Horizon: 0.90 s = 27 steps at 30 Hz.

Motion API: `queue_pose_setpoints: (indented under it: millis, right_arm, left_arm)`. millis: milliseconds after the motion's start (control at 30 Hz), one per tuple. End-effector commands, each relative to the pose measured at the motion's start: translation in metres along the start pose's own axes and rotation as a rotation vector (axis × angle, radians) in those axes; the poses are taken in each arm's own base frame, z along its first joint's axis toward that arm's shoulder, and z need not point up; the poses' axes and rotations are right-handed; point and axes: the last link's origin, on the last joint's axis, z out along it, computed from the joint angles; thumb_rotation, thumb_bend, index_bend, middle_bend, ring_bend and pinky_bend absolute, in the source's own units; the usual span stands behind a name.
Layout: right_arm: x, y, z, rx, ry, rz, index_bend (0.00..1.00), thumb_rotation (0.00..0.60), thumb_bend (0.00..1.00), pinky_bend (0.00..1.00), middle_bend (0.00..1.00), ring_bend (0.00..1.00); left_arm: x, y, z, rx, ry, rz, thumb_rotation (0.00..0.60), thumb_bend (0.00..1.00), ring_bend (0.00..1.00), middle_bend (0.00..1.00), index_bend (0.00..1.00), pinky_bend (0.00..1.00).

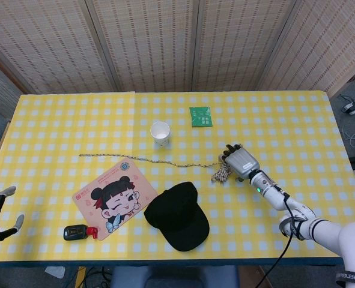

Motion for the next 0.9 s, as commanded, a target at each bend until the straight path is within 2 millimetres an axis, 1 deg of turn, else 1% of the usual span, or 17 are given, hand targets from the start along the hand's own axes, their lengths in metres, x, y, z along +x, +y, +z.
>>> queue_pose_setpoints:
  millis: [33,133,267,467,700,900]
  right_arm:
    - [0.004,-0.003,0.005,0.001,0.018,0.008,0.24,0.6,0.12,0.16,0.24,0.08]
    - [0.007,-0.006,0.01,0.004,0.019,0.001,0.28,0.6,0.19,0.16,0.26,0.1]
    - [0.007,-0.007,0.013,0.004,0.008,-0.017,0.31,0.6,0.22,0.16,0.28,0.11]
    - [0.005,0.003,0.01,-0.022,-0.005,-0.022,0.33,0.6,0.23,0.16,0.29,0.12]
    - [-0.001,0.013,-0.003,-0.045,-0.021,-0.028,0.35,0.6,0.24,0.16,0.31,0.13]
    - [-0.003,0.012,-0.001,-0.059,-0.016,-0.019,0.37,0.6,0.24,0.16,0.32,0.14]
  left_arm:
    - [0.0,0.0,0.0,0.002,-0.001,0.0,0.6,0.33,0.26,0.26,0.24,0.19]
    - [0.0,-0.002,-0.001,0.007,-0.001,-0.001,0.6,0.33,0.26,0.26,0.24,0.19]
    - [0.0,-0.003,-0.002,0.011,-0.001,-0.002,0.6,0.33,0.26,0.26,0.24,0.19]
    - [0.0,-0.005,-0.003,0.012,-0.001,-0.005,0.6,0.33,0.26,0.26,0.24,0.19]
    - [-0.002,-0.003,-0.001,0.003,-0.004,-0.012,0.6,0.33,0.26,0.26,0.25,0.19]
    - [-0.003,-0.002,0.0,0.001,-0.006,-0.015,0.6,0.33,0.26,0.26,0.25,0.19]
